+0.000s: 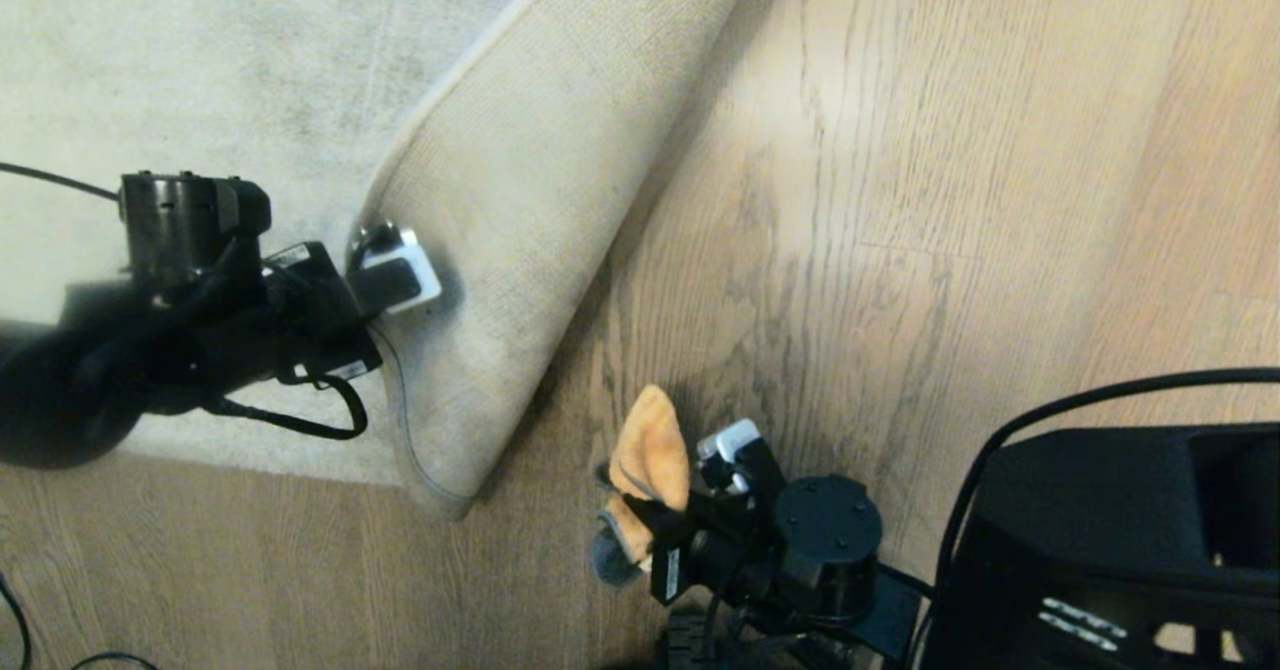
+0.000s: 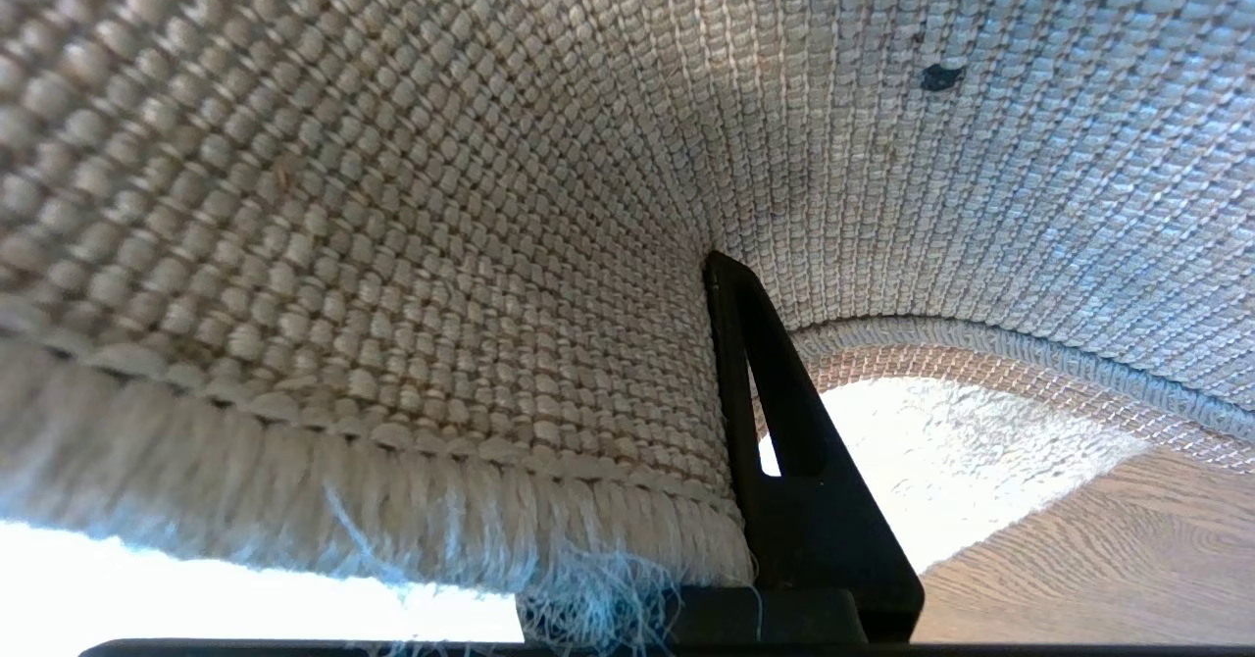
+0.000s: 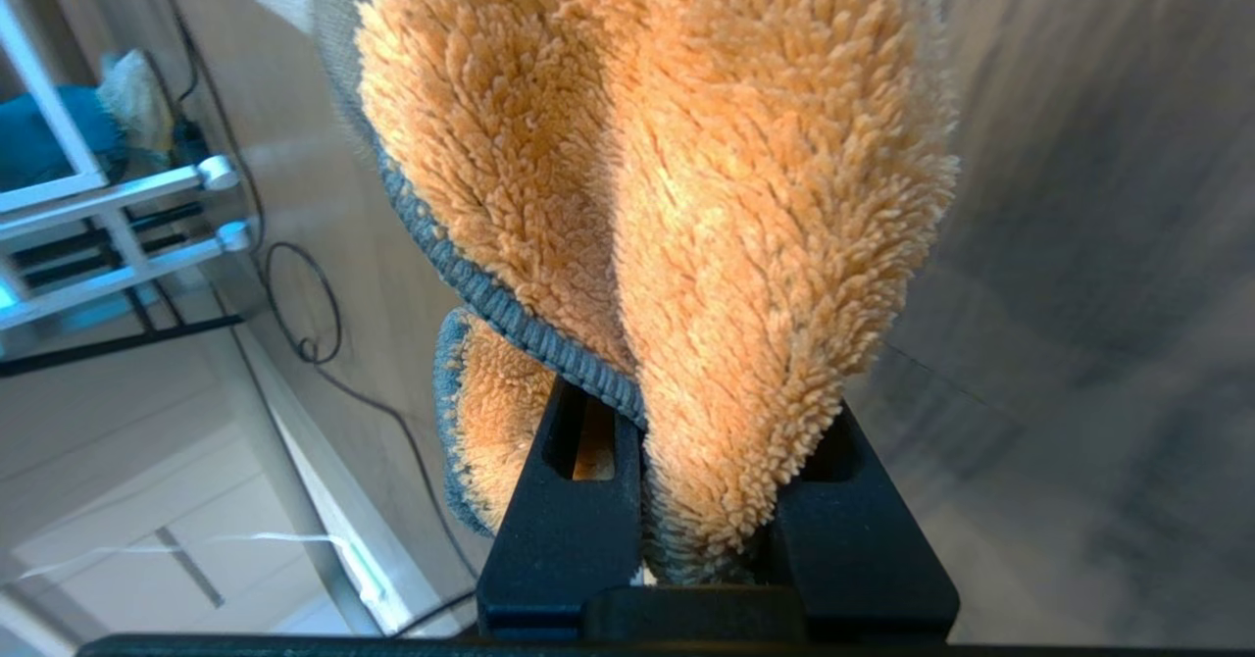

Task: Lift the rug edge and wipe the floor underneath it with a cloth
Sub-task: Wipe the floor under the carpet with a rag

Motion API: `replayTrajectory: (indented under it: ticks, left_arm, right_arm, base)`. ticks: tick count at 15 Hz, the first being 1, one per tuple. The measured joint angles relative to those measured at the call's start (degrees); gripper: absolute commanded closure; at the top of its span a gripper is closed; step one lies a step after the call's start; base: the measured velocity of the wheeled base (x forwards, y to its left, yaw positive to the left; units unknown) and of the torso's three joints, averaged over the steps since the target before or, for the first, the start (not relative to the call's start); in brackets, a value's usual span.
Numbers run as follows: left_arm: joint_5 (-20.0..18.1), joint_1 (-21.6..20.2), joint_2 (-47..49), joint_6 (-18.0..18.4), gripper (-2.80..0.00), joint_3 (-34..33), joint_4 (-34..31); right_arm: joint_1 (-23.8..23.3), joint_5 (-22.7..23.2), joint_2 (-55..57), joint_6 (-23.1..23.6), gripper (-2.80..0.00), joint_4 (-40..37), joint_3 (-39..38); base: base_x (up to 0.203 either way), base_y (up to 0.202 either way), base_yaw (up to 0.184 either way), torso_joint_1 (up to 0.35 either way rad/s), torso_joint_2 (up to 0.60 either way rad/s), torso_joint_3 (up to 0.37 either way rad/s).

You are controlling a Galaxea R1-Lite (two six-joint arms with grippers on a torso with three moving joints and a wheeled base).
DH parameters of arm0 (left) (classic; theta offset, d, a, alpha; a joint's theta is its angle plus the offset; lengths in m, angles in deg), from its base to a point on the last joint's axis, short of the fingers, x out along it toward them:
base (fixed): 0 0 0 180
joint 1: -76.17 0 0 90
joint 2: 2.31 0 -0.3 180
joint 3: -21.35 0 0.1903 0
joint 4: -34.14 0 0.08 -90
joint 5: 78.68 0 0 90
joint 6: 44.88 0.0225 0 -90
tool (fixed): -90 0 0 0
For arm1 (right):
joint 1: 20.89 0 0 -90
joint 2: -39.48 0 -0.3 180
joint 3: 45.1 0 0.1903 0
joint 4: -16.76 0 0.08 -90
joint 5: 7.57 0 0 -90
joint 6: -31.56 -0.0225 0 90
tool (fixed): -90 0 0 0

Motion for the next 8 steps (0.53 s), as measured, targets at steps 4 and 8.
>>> replayTrajectory:
  ticks: [4, 8]
  left_arm:
    - [0.1, 0.0, 0.2, 0.0, 0.0, 0.0, 0.0]
    - [0.4, 0.0, 0.2, 0.0, 0.0, 0.0, 0.0]
  right_arm:
    - [0.5, -3.4, 6.7, -0.1, 0.0, 0.0, 6.6]
    - [-1.9, -4.6, 9.8, -0.2, 0.0, 0.0, 10.4]
  base:
    - [0.0, 0.0, 0.0, 0.0, 0.0, 0.0]
    - [0.0, 0.0, 0.0, 0.0, 0.0, 0.0]
